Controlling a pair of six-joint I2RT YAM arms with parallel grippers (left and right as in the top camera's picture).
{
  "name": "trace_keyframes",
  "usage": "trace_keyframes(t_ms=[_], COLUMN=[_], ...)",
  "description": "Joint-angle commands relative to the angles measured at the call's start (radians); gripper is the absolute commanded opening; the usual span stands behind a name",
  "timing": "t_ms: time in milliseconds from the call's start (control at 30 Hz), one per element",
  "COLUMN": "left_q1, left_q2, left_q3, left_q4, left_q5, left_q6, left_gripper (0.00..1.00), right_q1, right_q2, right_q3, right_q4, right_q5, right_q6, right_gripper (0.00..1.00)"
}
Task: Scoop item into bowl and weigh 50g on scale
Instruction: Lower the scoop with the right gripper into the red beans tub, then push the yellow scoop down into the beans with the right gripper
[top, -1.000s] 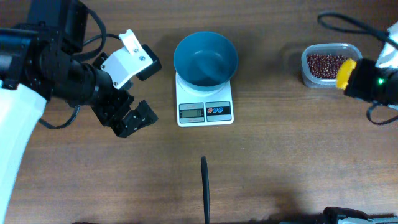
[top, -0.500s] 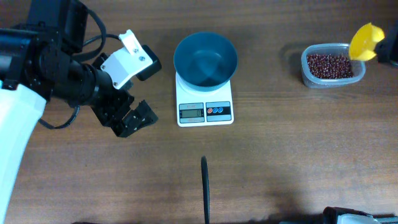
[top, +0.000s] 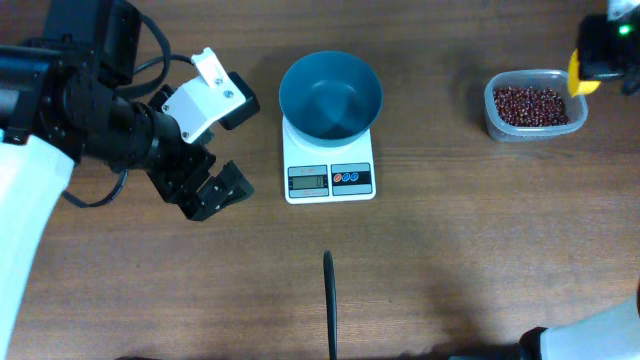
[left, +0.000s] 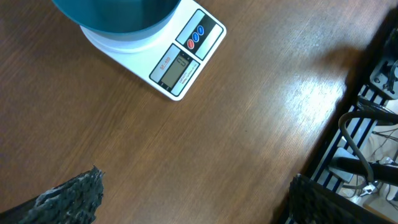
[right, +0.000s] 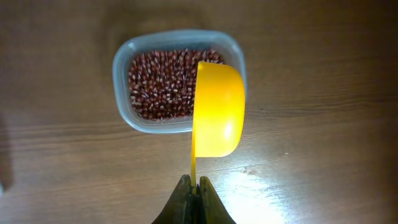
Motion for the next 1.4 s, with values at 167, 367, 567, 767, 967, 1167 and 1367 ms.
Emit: trace_keyframes(t_ms=[167, 367, 567, 767, 967, 1167, 1367], left_q1=[-0.003, -0.003, -0.003, -0.003, -0.003, -0.003, -0.003], left_q2=[-0.018, -0.018, -0.018, -0.018, -0.018, -0.018, -0.018], left_q3=[0.016, 0.016, 0.016, 0.016, 0.016, 0.016, 0.016], left_q4=[0.0, 0.0, 0.0, 0.0, 0.0, 0.0, 0.0], left_q5=[0.018, 0.018, 0.018, 0.018, 0.017, 0.017, 0.018], left_q6=[0.02, 0.02, 0.02, 0.02, 0.02, 0.02, 0.02], left_gripper=[0.99, 0.99, 0.99, 0.99, 0.99, 0.99, 0.99], right_q1=[-0.002, -0.002, -0.002, 0.017, 0.07, 0.096, 0.137], right_q2=[0.114, 0.182, 0.193, 0.222, 0.253, 0.286, 0.29], right_q3=[0.007, 0.007, 0.007, 0.006, 0.005, 0.003, -0.002], right_q4=[0.05, 0.092, 0.094, 0.106, 0.121, 0.124, 0.13], right_q5=[0.006, 0.066, 0.122, 0.136, 0.257, 0.312, 0.369], right_q6=[-0.169, -0.172, -0.181, -0.181, -0.181, -0.181, -0.195], right_gripper=[0.04, 0.04, 0.04, 0.04, 0.04, 0.04, 0.04])
